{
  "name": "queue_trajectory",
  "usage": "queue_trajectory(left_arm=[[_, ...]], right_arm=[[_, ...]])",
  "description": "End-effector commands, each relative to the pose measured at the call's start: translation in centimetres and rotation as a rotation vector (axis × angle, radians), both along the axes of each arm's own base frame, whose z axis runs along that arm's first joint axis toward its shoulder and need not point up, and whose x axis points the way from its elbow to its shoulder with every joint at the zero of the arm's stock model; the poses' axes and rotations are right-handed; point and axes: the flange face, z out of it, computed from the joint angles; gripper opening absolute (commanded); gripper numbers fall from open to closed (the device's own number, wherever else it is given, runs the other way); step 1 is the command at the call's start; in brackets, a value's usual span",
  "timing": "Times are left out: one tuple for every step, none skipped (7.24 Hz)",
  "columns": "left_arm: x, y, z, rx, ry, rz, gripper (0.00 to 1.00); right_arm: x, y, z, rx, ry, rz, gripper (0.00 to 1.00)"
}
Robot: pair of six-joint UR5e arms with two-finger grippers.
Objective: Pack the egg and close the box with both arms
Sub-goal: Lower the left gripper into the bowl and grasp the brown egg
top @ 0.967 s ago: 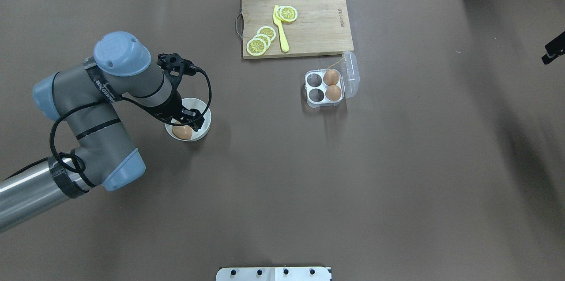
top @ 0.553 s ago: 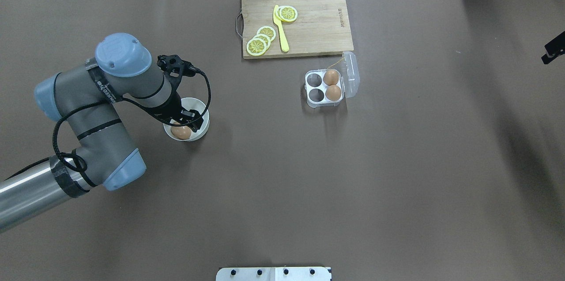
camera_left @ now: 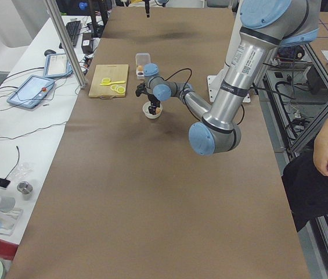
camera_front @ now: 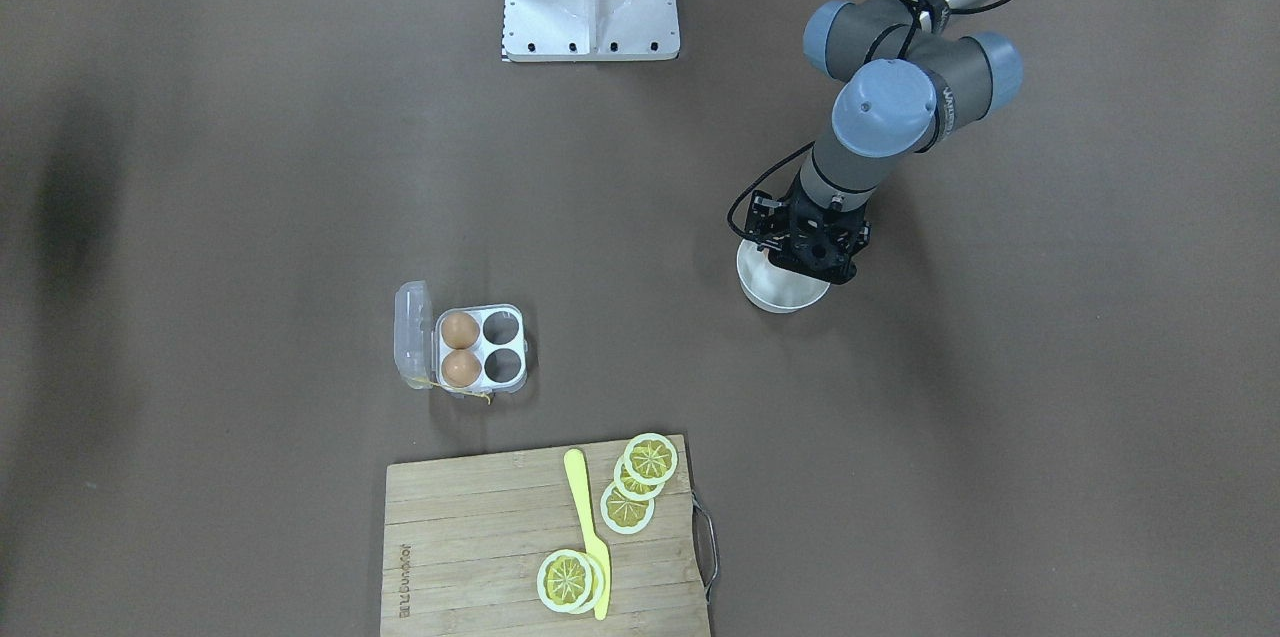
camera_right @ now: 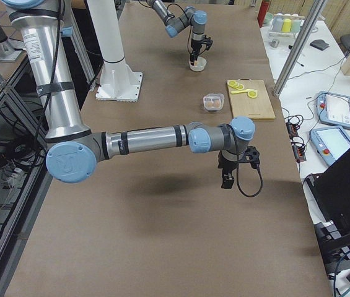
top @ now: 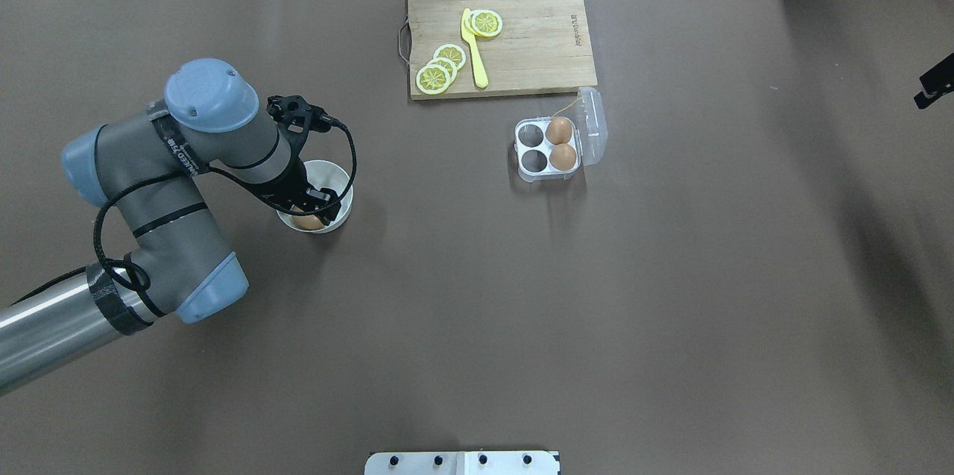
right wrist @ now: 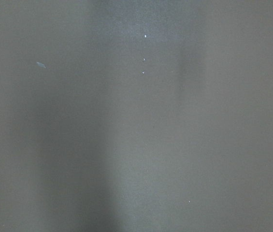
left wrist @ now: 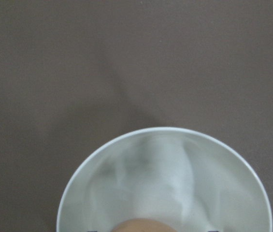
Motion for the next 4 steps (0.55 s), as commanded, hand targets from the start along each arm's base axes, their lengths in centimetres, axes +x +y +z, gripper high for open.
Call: queue_trajectory(left_arm=[[0.1, 0.1, 0.0, -0.001, -0.002, 0.003, 0.74], [0.7, 0.5, 0.2, -0.002, -0.010, 0.009, 0.74], [1.4, 0.5, 0.5, 0.007, -0.023, 0.004, 0.74], [1.5, 0.5, 0.3, 0.008, -0.021, 0.004, 0.74]], right_arm=[[0.0, 0.0, 0.0, 0.001, 0.000, 0.000, 1.00], [0.0, 0.0, 0.0, 0.001, 0.000, 0.000, 1.00], [0.0, 0.0, 0.0, -0.001, 0.000, 0.000, 1.00], [0.0, 0.0, 0.0, 0.001, 0.000, 0.000, 1.00]])
